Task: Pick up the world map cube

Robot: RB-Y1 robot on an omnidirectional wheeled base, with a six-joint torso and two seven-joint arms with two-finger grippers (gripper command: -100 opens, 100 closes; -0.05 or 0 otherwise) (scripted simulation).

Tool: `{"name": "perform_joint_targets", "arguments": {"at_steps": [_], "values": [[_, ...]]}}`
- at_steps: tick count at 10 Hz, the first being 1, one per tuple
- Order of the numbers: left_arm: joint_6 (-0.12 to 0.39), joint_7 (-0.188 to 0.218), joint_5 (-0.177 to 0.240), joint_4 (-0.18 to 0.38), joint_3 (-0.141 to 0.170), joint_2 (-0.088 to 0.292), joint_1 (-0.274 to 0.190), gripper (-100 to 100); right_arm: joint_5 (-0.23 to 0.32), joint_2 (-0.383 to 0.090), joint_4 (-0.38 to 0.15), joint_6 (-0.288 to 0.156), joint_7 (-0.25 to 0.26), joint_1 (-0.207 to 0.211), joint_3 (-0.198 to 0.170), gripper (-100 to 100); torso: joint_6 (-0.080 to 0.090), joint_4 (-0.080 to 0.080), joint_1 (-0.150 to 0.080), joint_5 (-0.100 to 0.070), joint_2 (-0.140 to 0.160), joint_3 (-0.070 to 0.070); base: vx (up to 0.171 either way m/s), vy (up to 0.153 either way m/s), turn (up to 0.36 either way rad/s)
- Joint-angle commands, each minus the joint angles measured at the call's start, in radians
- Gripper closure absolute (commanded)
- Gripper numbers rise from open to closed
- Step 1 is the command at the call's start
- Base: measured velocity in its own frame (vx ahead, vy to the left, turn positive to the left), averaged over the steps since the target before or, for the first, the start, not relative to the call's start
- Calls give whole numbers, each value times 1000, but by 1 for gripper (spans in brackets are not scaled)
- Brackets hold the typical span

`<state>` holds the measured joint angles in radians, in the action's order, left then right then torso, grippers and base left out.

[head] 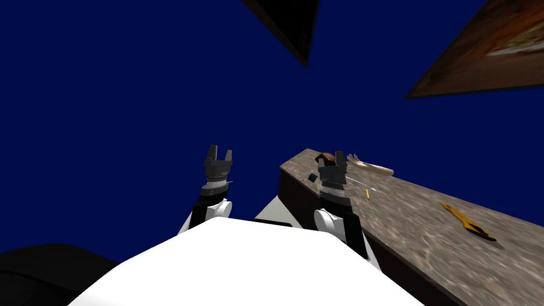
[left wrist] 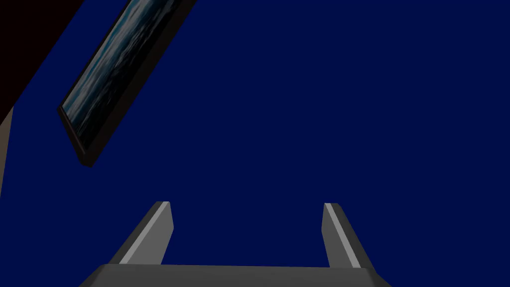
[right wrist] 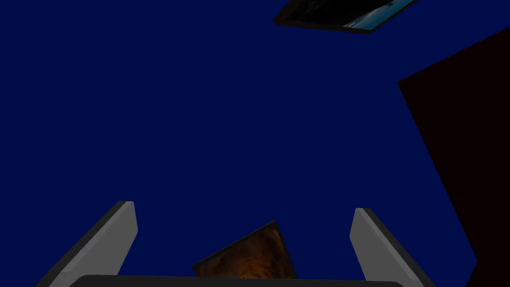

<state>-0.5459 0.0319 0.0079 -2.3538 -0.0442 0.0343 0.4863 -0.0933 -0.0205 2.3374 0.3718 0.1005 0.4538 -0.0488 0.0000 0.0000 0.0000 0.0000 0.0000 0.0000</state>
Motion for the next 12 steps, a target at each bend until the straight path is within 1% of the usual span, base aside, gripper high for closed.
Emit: {"name": "perform_joint_targets", "arguments": {"at_steps": [1,4,5,6,7,8,9,10,11,12], "values": [[0,0,0,0,0,0,0,0,3,-32,-4,-7,-7,0,-5,-100,0,0,0,0,0,0,-27,-28,82],[0,0,0,0,0,0,0,0,17,-120,-15,-31,-37,1,-26,-100,0,2,-7,-2,7,4,-118,-99,159],[0,0,0,0,0,0,0,0,17,-139,-15,-31,-37,1,-26,-100,0,2,-8,-2,9,5,-112,-97,59],[0,0,0,0,0,0,0,0,24,-176,-20,-42,-51,1,-37,-100,0,2,-7,-2,8,5,-101,-82,144],[0,0,0,0,0,0,0,0,24,-187,-20,-42,-51,1,-37,-100,0,2,-6,-1,7,4,-87,-65,80],[0,0,0,0,0,0,0,0,31,-225,-25,-54,-68,1,-50,-100,0,1,-5,-1,6,4,-126,-82,205],[0,0,0,0,0,0,0,0,31,-239,-25,-54,-68,1,-50,-100,0,2,-6,-1,8,4,-107,-61,81],[0,0,0,0,0,0,0,0,40,-277,-31,-66,-87,1,-65,-100,0,2,-5,-1,7,4,-130,-66,190],[0,0,0,0,0,0,0,0,40,-296,-31,-66,-87,1,-65,-100,0,2,-5,-1,8,5,-114,-61,101],[0,0,0,0,0,0,0,0,50,-331,-37,-78,-107,0,-81,-100,0,2,-5,-1,7,4,-116,-79,183]]}}
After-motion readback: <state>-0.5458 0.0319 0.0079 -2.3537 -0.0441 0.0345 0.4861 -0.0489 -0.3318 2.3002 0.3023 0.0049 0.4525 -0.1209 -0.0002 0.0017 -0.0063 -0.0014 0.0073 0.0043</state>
